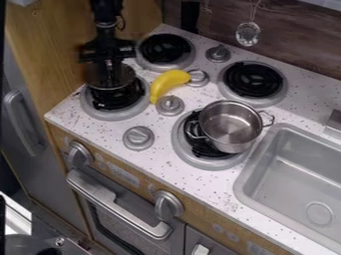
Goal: Take the lid of the silver pot and place it to the bottom left burner
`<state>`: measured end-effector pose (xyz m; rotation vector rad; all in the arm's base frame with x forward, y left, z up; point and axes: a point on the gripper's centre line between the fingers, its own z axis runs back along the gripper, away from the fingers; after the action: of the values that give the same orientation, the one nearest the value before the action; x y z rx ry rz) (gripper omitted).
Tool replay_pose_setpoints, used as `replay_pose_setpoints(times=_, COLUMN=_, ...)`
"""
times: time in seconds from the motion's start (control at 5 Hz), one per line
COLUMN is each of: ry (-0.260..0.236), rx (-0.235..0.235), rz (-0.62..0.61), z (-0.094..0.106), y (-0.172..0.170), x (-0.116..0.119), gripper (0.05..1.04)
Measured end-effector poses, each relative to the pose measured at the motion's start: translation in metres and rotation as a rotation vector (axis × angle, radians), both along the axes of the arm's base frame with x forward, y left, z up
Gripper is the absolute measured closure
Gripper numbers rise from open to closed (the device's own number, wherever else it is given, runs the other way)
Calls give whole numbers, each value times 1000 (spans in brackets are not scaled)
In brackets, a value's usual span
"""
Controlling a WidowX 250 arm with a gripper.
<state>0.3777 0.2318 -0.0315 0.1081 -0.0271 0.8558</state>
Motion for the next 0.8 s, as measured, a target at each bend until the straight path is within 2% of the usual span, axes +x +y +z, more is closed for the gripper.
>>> replay_pose_setpoints(times=0.4, ry=-18, rx=-71, rz=-39, z=-21, y=-14, x=-14, gripper=815)
replay_pose_setpoints(times=0.6, ry=-12, rx=-89, rz=-58, z=-22, y=-25, x=-16, gripper=756)
replay_pose_setpoints(times=0.8, ry=4, rx=-74, rz=-82, z=-19, y=-30, x=-20, gripper=454)
